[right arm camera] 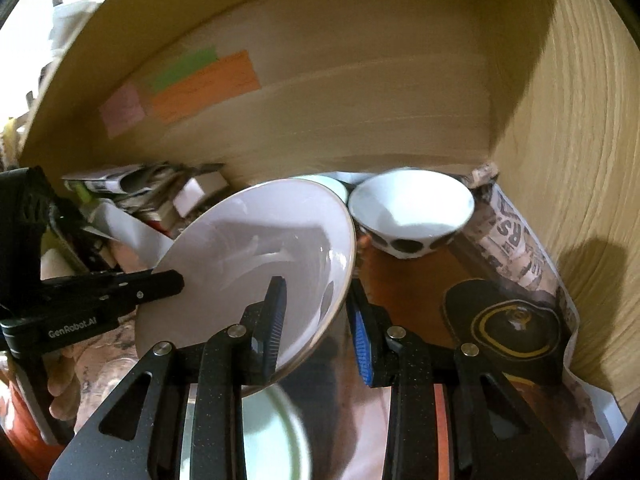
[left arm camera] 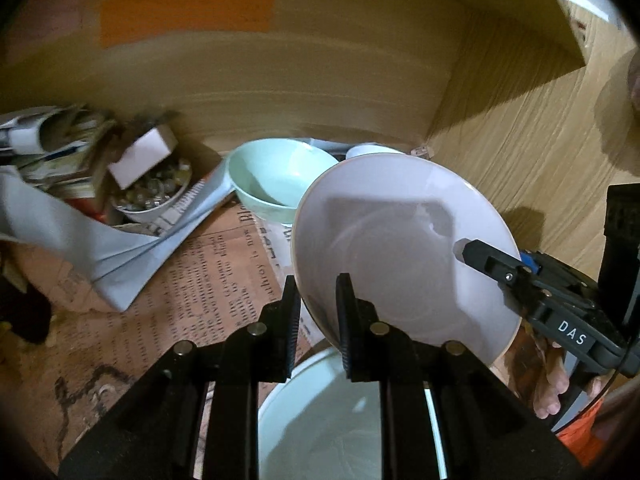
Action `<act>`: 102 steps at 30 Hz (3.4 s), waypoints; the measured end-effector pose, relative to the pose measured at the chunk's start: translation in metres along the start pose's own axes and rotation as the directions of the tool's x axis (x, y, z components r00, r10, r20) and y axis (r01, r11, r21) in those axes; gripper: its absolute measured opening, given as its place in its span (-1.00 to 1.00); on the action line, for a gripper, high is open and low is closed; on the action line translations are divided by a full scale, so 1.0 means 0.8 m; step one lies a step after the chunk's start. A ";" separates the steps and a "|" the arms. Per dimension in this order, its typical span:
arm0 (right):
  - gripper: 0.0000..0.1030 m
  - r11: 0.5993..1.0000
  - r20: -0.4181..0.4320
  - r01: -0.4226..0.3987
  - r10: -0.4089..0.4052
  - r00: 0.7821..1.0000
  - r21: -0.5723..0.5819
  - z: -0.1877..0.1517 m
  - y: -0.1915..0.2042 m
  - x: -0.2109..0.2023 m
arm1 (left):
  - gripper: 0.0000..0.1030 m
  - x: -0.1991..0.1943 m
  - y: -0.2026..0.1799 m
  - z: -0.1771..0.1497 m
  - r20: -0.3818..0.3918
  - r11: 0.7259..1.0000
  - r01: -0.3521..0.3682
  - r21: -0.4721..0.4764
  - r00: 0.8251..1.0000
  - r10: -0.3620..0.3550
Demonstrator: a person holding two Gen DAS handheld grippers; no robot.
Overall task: Organize plates and bowls
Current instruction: 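Lift the pale pink bowl with the left tool and carry it beside the plate stack, then lower the pale pink bowl onto the table and open the left tool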
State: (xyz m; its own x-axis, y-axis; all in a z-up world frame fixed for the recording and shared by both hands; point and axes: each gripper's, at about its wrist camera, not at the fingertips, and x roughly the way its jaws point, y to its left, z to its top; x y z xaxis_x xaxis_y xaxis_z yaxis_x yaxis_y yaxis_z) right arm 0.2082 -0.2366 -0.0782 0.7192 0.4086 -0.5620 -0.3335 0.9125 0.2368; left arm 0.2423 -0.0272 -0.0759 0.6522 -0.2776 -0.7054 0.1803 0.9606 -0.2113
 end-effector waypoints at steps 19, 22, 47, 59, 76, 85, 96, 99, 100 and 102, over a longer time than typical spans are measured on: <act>-0.46 0.985 -0.029 -0.142 0.140 0.990 -0.096 -0.028 0.101 -0.006 | -0.68 -0.114 0.062 -0.076 0.118 0.990 -0.052 -0.128 0.991 0.067; -0.46 0.981 -0.046 -0.167 0.163 0.986 -0.098 -0.036 0.117 -0.002 | -0.68 -0.132 0.072 -0.093 0.133 0.988 -0.061 -0.144 0.988 0.081; -0.46 0.954 -0.191 -0.266 0.237 0.952 -0.141 -0.097 0.219 0.029 | -0.67 -0.197 0.148 -0.199 0.132 0.960 -0.116 -0.256 0.979 0.154; -0.46 0.952 -0.268 -0.259 0.210 0.940 -0.163 -0.115 0.238 0.059 | -0.67 -0.184 0.168 -0.222 0.082 0.947 -0.145 -0.288 0.981 0.176; -0.39 0.945 -0.295 -0.253 0.186 0.937 -0.206 -0.115 0.241 0.066 | -0.66 -0.167 0.177 -0.234 0.047 0.944 -0.132 -0.301 0.987 0.153; -0.10 0.955 -0.134 -0.199 0.173 0.976 -0.219 -0.080 0.213 0.015 | -0.30 -0.205 0.154 -0.208 0.156 0.951 -0.199 -0.237 0.958 0.239; 0.02 0.991 0.011 -0.011 0.012 1.000 -0.135 -0.024 0.104 -0.026 | 0.35 -0.232 0.109 -0.160 0.303 0.960 -0.197 -0.200 0.919 0.251; 0.02 0.995 0.019 0.040 -0.038 0.999 -0.089 -0.013 0.067 -0.022 | 0.44 -0.221 0.098 -0.146 0.308 0.962 -0.186 -0.200 0.920 0.242; 0.02 0.995 0.024 0.066 -0.064 0.998 -0.080 -0.010 0.057 -0.019 | 0.44 -0.218 0.096 -0.141 0.310 0.963 -0.181 -0.199 0.921 0.237; 0.02 0.988 0.038 0.140 -0.138 0.990 -0.071 -0.002 0.035 -0.012 | 0.44 -0.208 0.089 -0.130 0.307 0.966 -0.172 -0.193 0.924 0.226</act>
State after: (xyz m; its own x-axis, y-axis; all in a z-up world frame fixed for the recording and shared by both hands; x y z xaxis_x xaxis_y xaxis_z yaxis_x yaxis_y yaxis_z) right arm 0.1907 -0.2147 -0.0675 0.7807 0.2795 -0.5589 -0.2717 0.9573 0.0992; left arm 0.0705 0.0859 -0.0439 0.8699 -0.0365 -0.4919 -0.0801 0.9736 -0.2139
